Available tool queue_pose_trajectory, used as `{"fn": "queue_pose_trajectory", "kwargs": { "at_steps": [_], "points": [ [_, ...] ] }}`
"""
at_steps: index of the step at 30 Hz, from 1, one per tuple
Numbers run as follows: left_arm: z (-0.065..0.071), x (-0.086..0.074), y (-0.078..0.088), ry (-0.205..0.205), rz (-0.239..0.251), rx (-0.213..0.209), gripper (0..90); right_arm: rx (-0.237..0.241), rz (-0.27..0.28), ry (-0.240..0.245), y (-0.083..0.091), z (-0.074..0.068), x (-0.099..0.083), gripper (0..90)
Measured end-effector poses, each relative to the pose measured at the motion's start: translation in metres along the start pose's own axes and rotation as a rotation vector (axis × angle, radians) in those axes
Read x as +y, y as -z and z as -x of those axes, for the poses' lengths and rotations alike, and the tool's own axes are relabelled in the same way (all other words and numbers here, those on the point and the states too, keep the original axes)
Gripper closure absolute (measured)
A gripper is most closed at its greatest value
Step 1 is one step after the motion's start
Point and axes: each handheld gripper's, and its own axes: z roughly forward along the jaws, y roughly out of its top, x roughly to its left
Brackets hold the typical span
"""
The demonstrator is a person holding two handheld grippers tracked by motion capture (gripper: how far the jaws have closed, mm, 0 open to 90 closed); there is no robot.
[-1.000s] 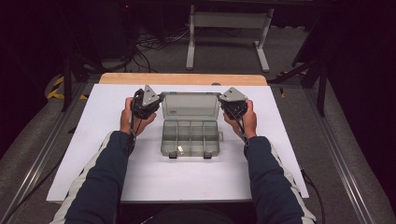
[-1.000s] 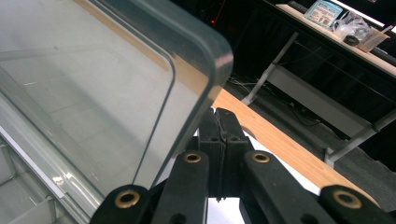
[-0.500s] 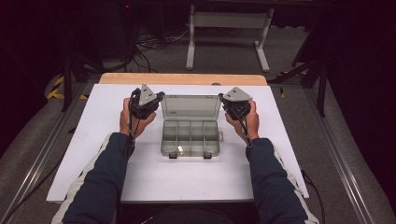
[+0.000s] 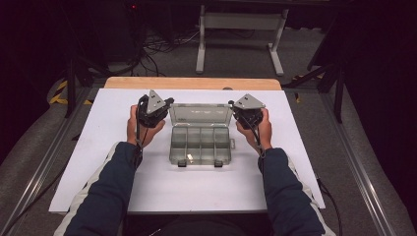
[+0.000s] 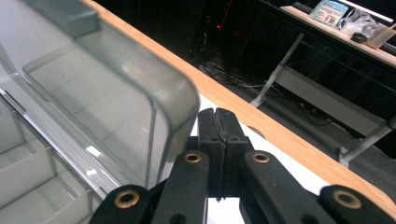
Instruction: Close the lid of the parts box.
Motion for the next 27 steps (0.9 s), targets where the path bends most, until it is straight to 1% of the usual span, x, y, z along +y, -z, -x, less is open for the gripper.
{"fn": "queue_pose_trajectory", "kwargs": {
  "at_steps": [3,5,12,14,17,18,23,27],
  "points": [
    [0.001,0.0,0.001,0.004,0.0,0.001,89.2,-0.004,0.002,-0.007,0.002,-0.001,0.0,90.0],
    [0.001,-0.001,0.001,-0.002,-0.001,0.005,89.5,-0.004,0.003,-0.011,0.003,-0.002,0.0,90.0],
    [0.004,-0.001,0.005,-0.003,-0.01,-0.009,90.0,0.005,0.004,-0.023,0.007,-0.005,-0.002,90.0],
    [0.005,-0.001,0.006,-0.014,-0.012,-0.006,90.0,0.007,0.005,-0.024,0.009,-0.006,-0.003,90.0],
    [0.006,-0.001,0.007,-0.018,-0.014,-0.009,90.0,0.011,0.007,-0.03,0.011,-0.007,-0.004,90.0],
    [0.006,-0.001,0.008,-0.027,-0.015,-0.004,90.0,0.011,0.007,-0.03,0.011,-0.007,-0.005,90.0],
    [0.009,-0.003,0.01,-0.013,-0.013,-0.014,90.0,0.012,0.005,-0.035,0.014,-0.009,-0.005,90.0],
    [0.011,-0.004,0.012,-0.022,-0.015,-0.014,90.0,0.014,0.006,-0.039,0.016,-0.01,-0.006,90.0]
  ]
}}
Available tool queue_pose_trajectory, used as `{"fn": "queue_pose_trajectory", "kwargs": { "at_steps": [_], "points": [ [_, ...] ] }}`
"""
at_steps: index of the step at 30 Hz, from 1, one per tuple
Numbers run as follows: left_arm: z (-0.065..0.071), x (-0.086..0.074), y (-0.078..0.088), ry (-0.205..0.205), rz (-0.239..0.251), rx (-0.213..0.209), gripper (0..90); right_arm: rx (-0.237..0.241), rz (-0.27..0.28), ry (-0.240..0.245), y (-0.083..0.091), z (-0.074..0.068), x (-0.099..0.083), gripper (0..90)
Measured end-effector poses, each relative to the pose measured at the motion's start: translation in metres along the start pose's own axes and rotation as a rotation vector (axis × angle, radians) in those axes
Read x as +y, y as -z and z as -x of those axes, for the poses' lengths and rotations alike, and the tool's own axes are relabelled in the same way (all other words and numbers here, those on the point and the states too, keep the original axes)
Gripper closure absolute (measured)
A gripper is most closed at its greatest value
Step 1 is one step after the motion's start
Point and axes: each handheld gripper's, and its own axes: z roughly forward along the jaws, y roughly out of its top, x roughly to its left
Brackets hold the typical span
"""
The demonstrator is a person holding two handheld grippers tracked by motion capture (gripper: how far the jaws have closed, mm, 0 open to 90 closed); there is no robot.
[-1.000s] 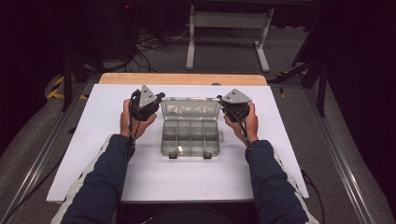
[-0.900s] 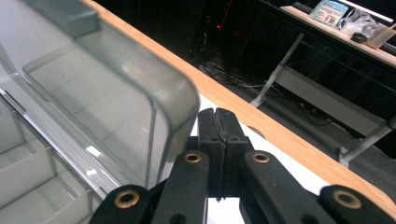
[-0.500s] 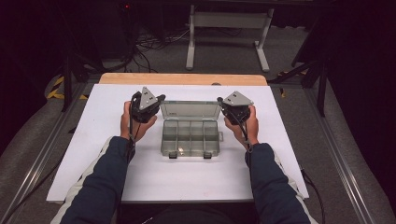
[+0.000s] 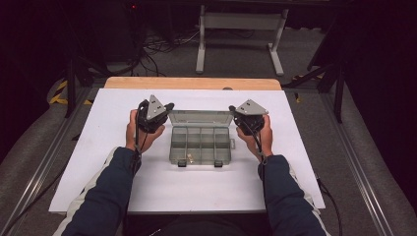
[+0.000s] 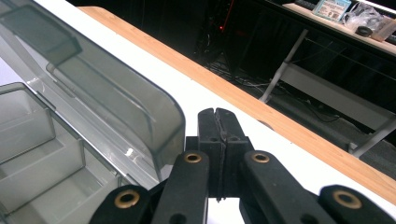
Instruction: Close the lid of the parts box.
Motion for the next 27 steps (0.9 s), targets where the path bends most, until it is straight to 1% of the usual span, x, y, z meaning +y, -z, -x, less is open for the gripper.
{"fn": "queue_pose_trajectory", "kwargs": {
  "at_steps": [1,3,7,8,12,17,20,21,22,23,27],
  "points": [
    [0.0,0.0,0.001,-0.006,-0.002,0.002,90.0,0.001,-0.001,0.0,0.001,0.0,0.0,90.0],
    [0.001,-0.001,0.001,0.004,-0.001,-0.006,90.0,0.004,0.001,-0.004,0.002,-0.001,-0.001,90.0],
    [0.002,-0.001,0.002,-0.001,0.002,-0.011,90.0,0.008,0.003,-0.007,0.005,-0.003,-0.002,90.0],
    [0.003,-0.002,0.004,-0.01,-0.004,-0.01,90.0,0.01,0.003,-0.008,0.006,-0.003,-0.002,90.0],
    [0.004,-0.003,0.005,-0.017,-0.007,-0.013,89.9,0.012,0.007,-0.009,0.007,-0.004,-0.003,90.0],
    [0.006,-0.004,0.007,-0.021,-0.005,-0.014,89.9,0.017,0.01,-0.017,0.009,-0.005,-0.004,90.0],
    [0.007,-0.004,0.007,-0.02,-0.008,-0.023,88.8,0.023,0.012,-0.016,0.01,-0.006,-0.005,90.0],
    [0.009,-0.004,0.007,-0.029,-0.005,-0.018,89.8,0.026,0.013,-0.016,0.011,-0.006,-0.005,90.0],
    [0.009,-0.004,0.008,-0.029,-0.003,-0.022,89.9,0.021,0.011,-0.012,0.011,-0.007,-0.005,90.0],
    [0.009,-0.004,0.008,-0.031,-0.002,-0.021,89.7,0.027,0.012,-0.015,0.012,-0.007,-0.006,90.0],
    [0.011,-0.006,0.009,-0.028,-0.002,-0.02,89.7,0.032,0.013,-0.013,0.015,-0.008,-0.007,90.0]
  ]
}}
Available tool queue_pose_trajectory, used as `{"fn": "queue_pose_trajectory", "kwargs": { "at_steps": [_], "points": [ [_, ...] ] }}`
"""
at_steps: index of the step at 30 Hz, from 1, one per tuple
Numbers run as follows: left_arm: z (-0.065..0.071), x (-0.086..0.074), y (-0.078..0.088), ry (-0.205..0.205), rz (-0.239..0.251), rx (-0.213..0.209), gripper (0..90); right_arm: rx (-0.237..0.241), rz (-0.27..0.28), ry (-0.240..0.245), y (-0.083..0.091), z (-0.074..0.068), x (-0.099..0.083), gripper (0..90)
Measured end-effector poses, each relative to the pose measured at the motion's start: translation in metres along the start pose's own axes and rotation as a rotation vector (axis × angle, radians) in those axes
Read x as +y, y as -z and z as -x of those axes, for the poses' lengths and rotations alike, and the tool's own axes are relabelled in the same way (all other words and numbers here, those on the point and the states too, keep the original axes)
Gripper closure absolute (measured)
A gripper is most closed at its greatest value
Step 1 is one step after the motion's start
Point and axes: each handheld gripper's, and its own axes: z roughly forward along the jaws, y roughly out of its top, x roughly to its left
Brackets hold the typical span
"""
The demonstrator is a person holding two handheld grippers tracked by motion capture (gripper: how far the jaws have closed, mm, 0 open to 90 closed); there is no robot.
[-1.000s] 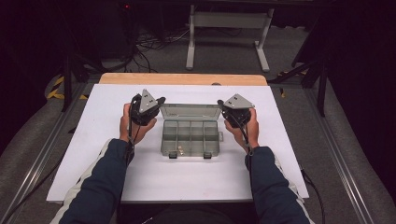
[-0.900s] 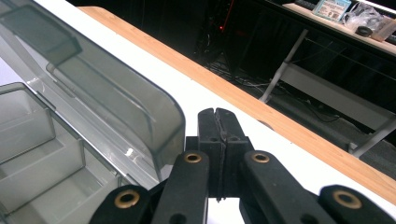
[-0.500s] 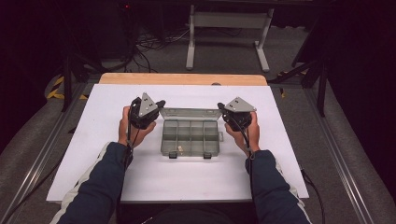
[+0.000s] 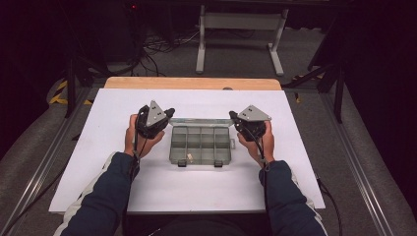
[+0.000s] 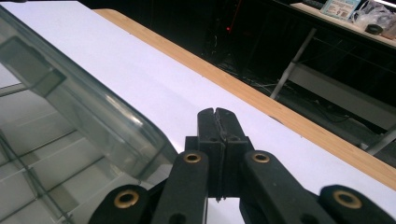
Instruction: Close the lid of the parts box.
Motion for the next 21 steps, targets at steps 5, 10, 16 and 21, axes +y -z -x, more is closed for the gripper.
{"fn": "queue_pose_trajectory", "kwargs": {
  "at_steps": [5,10,16,21],
  "points": [
    [0.0012,-0.001,0.0004,0.006,0.006,0.002,89.9,-0.007,0.001,0.002,0.0017,-0.0023,-0.0001,90.0],
    [0.0021,-0.0022,0.0012,0.011,0.004,-0.004,89.9,-0.008,0.003,0.002,0.0026,-0.0034,-0.0008,90.0],
    [0.0029,-0.0039,0.0022,0.009,0.005,-0.007,89.8,-0.006,-0.001,0.005,0.0045,-0.0048,-0.0018,90.0],
    [0.0043,-0.0049,0.004,-0.002,-0.002,-0.016,89.6,0.004,-0.003,0.006,0.0067,-0.0056,-0.0028,90.0]
  ]
}}
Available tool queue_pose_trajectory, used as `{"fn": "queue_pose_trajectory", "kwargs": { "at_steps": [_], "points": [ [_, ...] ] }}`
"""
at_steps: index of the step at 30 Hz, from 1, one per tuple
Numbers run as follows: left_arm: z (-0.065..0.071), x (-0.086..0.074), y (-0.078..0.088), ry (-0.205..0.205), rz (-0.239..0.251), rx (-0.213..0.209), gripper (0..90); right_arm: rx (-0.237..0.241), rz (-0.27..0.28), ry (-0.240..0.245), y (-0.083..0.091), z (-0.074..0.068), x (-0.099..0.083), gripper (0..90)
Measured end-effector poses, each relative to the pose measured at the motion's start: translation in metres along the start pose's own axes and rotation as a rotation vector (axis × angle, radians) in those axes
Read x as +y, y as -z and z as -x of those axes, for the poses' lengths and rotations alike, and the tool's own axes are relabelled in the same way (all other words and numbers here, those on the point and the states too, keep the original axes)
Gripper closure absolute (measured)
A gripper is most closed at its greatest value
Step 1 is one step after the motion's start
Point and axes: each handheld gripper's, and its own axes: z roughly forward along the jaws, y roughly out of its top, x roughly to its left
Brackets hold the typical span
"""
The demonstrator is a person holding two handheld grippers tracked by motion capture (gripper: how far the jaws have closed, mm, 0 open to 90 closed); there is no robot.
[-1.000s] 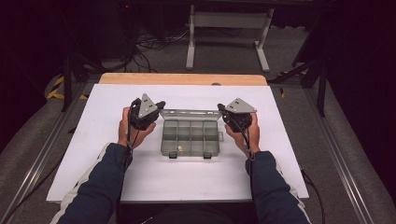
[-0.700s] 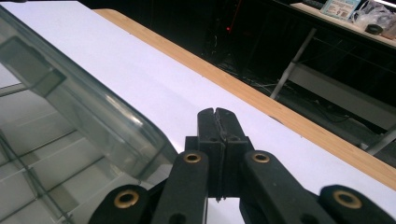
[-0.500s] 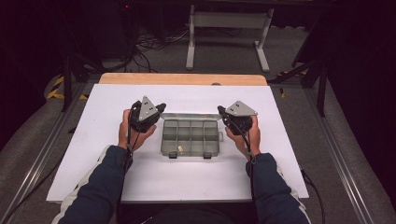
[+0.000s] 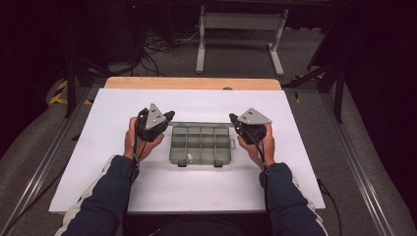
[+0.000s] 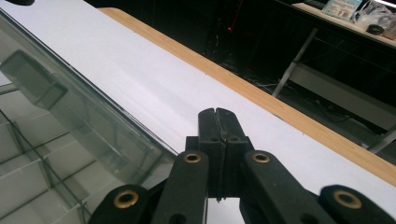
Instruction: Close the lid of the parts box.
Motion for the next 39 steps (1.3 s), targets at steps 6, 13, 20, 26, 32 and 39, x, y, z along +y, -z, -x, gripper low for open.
{"fn": "queue_pose_trajectory", "kwargs": {
  "at_steps": [6,13,20,26,32,39],
  "points": [
    [0.003,-0.003,0.002,-0.006,-0.007,-0.014,88.7,0.015,-0.006,0.006,0.003,-0.003,-0.002,90.0],
    [0.008,-0.008,0.004,0.0,-0.007,-0.027,88.9,0.036,-0.015,0.012,0.007,-0.007,-0.006,90.0],
    [0.017,-0.013,0.011,-0.017,-0.016,-0.053,88.7,0.062,-0.022,0.019,0.012,-0.012,-0.011,90.0],
    [0.024,-0.014,0.015,-0.052,-0.03,-0.071,88.4,0.082,-0.026,0.031,0.019,-0.017,-0.014,90.0],
    [0.031,-0.014,0.02,-0.074,-0.032,-0.093,88.1,0.109,-0.021,0.033,0.026,-0.021,-0.017,89.8],
    [0.036,-0.016,0.026,-0.088,-0.034,-0.119,87.8,0.139,-0.03,0.045,0.03,-0.028,-0.02,89.6]
  ]
}}
